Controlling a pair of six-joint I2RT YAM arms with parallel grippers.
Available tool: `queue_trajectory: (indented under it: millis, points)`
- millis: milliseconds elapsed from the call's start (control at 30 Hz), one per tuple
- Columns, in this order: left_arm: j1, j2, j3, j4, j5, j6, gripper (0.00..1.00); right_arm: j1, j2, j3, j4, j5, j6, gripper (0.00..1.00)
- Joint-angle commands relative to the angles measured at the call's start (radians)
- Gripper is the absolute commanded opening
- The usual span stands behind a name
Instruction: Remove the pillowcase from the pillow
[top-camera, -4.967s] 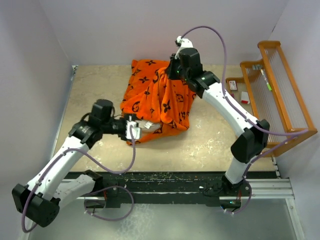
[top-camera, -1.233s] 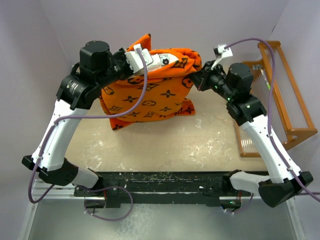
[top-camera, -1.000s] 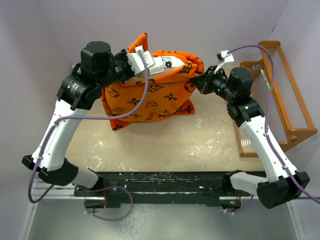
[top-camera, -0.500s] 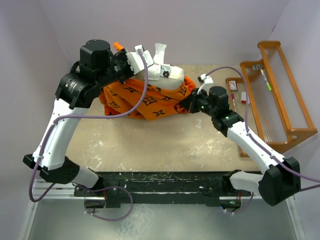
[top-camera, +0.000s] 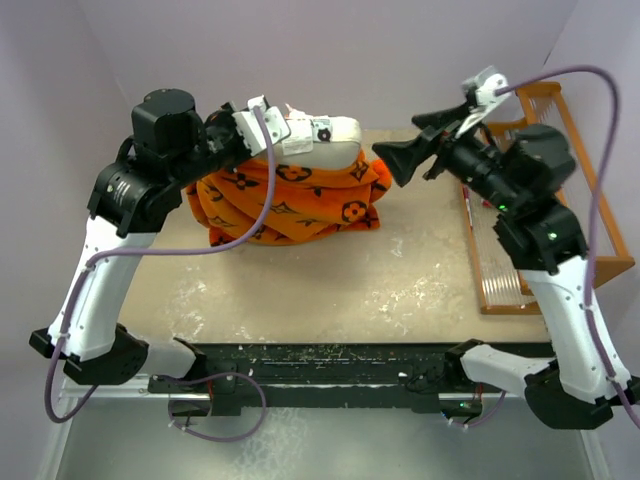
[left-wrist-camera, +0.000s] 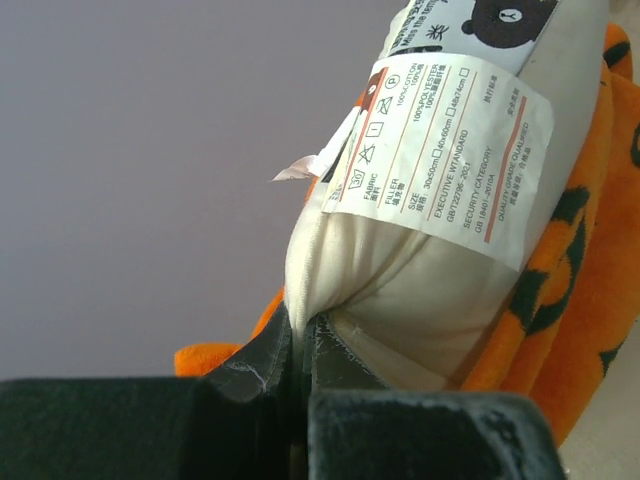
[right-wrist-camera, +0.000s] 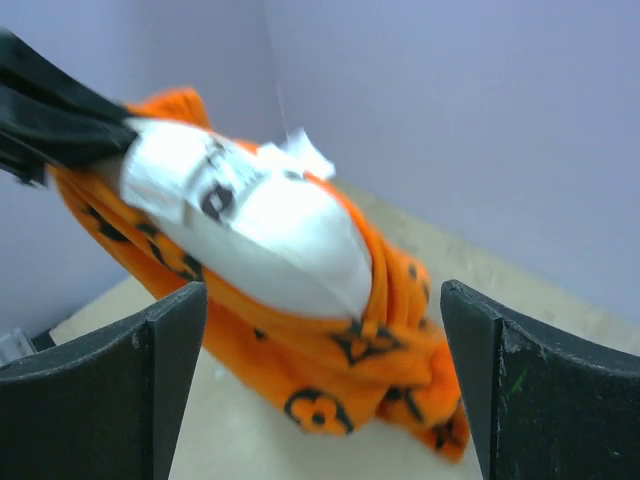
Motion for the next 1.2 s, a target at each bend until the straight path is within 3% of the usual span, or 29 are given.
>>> queue_trajectory:
  millis: [0,133,300,467,667,1000,1167]
  points:
    - [0.000,-0.102,-0.012,0.248,0.078,0.017,0.00,0.002,0.084,0.202,-0.171,-0.146,-0.136,1.00]
    - [0.000,-0.114,-0.023,0.230,0.104,0.013,0.00,0.044,0.176,0.333,-0.258,-0.259,-0.252,1.00]
    - [0.000,-0.120,-0.024,0.206,0.111,0.019,0.00,0.098,0.142,0.223,-0.110,-0.418,-0.301,1.00]
    - [0.000,-0.130,-0.026,0.183,0.137,0.015,0.00,0.212,0.175,0.179,-0.109,-0.275,-0.414,0.99]
    - [0.000,-0.153,-0.031,0.121,0.179,0.016,0.00,0.224,0.141,0.118,-0.003,-0.212,-0.445,0.99]
    - [0.000,-0.272,-0.199,0.049,0.247,-0.005,0.00,0.230,0.157,0.175,-0.120,-0.220,-0.547,0.99]
    - [0.000,-0.248,-0.165,0.049,0.242,-0.016,0.00,0.384,0.272,0.197,-0.219,-0.121,-0.633,0.99]
